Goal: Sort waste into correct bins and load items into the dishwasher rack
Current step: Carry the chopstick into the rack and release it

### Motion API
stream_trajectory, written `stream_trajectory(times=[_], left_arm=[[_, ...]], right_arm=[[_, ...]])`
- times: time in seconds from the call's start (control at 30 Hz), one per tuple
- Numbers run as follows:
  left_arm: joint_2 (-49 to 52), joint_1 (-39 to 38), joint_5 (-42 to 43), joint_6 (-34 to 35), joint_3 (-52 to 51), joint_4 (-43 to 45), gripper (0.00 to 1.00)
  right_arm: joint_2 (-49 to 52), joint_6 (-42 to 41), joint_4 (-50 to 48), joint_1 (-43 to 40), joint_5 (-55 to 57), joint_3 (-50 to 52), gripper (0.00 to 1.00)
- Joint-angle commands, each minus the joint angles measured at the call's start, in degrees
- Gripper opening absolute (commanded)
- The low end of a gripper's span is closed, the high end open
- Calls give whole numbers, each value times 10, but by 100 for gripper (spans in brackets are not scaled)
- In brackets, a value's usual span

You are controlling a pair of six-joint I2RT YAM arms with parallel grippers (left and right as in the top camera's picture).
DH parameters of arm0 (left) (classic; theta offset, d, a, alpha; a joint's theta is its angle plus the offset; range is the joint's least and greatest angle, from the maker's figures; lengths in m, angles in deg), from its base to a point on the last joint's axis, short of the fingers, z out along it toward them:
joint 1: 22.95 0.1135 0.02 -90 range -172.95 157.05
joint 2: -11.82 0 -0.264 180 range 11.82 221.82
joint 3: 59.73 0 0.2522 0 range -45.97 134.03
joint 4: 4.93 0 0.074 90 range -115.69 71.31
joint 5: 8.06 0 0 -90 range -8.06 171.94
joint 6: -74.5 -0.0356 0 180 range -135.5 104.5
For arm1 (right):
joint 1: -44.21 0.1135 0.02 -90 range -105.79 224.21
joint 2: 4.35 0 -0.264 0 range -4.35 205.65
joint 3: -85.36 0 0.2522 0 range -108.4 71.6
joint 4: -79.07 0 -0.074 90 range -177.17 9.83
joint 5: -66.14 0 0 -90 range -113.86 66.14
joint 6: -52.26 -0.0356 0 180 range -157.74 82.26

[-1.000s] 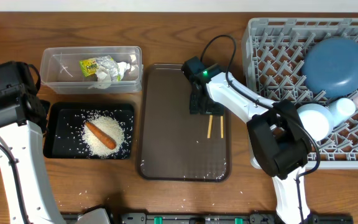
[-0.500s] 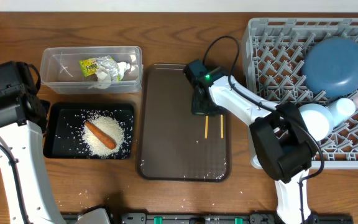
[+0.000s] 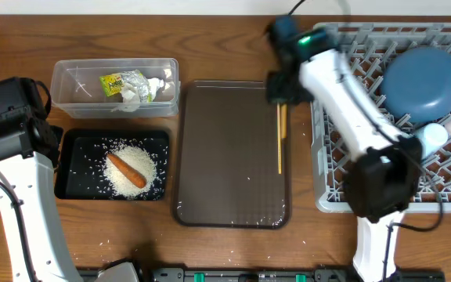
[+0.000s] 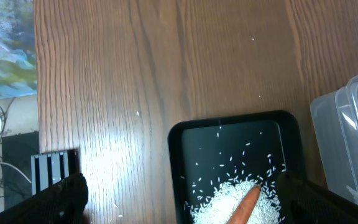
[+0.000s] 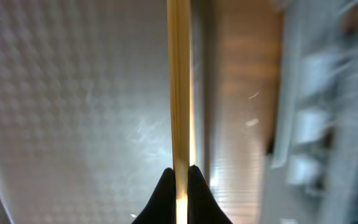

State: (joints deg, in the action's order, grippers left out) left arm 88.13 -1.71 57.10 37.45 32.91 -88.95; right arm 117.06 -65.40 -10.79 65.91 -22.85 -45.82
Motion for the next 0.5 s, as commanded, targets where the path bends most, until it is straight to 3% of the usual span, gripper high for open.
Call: stream_trajectory(times=[0.0, 0.17, 0.47], left_arm=[[1, 2, -13, 9, 0, -2, 99], [1, 2, -13, 9, 0, -2, 99], [1, 2, -13, 9, 0, -2, 99]], right_arm=[[-26, 94, 7, -45, 0, -40, 1], [-23, 197, 8, -107, 0, -38, 1], [-22, 215, -32, -159, -5, 15, 1]])
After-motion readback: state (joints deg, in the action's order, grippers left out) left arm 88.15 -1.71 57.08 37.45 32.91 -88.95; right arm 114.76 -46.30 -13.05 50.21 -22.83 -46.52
